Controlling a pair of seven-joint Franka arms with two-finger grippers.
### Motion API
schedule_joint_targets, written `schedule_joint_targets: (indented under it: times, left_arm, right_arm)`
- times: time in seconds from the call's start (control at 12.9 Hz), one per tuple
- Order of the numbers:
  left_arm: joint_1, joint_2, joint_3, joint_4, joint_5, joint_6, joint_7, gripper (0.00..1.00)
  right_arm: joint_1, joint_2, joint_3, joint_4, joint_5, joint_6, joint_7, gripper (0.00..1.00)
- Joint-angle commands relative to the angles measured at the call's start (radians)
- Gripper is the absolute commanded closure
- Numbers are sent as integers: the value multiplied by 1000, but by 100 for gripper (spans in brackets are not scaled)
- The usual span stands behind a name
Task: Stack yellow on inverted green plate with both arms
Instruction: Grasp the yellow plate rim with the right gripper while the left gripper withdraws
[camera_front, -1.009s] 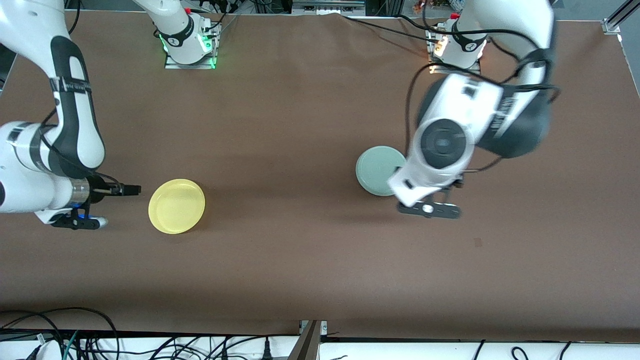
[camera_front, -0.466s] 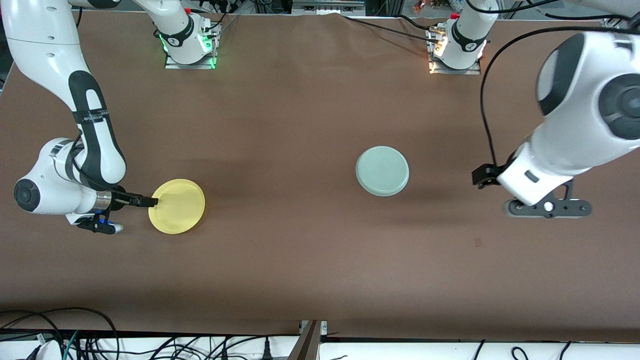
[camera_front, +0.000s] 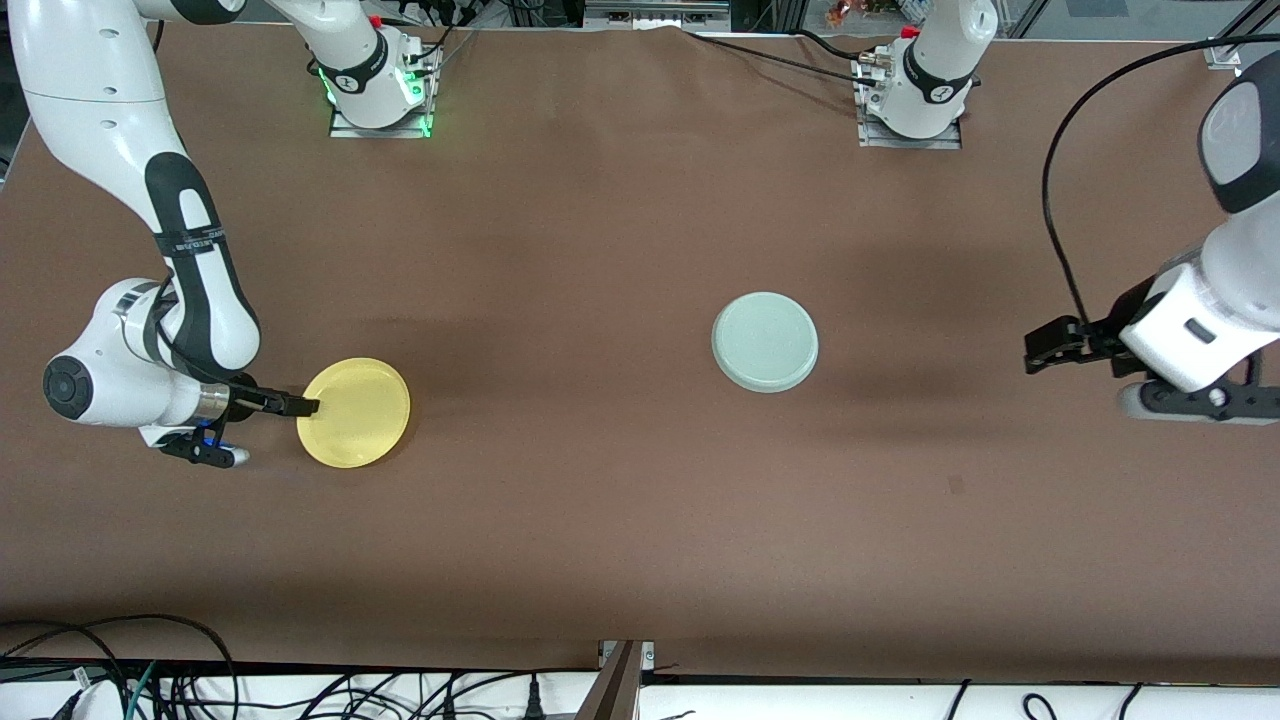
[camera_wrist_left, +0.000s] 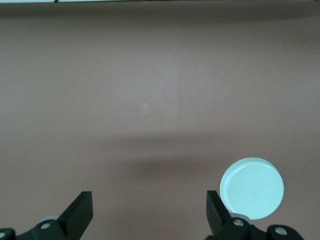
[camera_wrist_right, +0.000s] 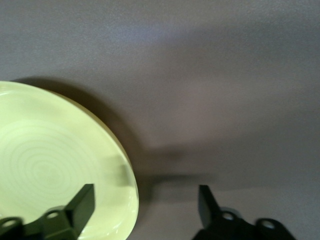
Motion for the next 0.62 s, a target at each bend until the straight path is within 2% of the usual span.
schedule_joint_targets:
  times: [0.0, 0.23, 0.31, 0.47, 0.54]
  left_arm:
    - [14, -166, -4, -234, -19, 91, 10, 0]
    - [16, -270, -10, -387, -14, 123, 10, 0]
    - [16, -321, -13, -446, -14, 137, 13, 0]
    - [16, -344, -19, -470, 36, 125, 13, 0]
    - [14, -344, -20, -465, 68, 123, 13, 0]
  right_arm:
    - [-3, -9, 14, -31, 23, 43, -13, 40]
    - [-1, -6, 20, -33, 29, 47, -13, 62]
    - [-1, -6, 20, -34, 30, 47, -16, 73]
    - [2, -9, 29, -28, 35, 36, -19, 100]
    - [2, -15, 43, -24, 35, 30, -19, 100]
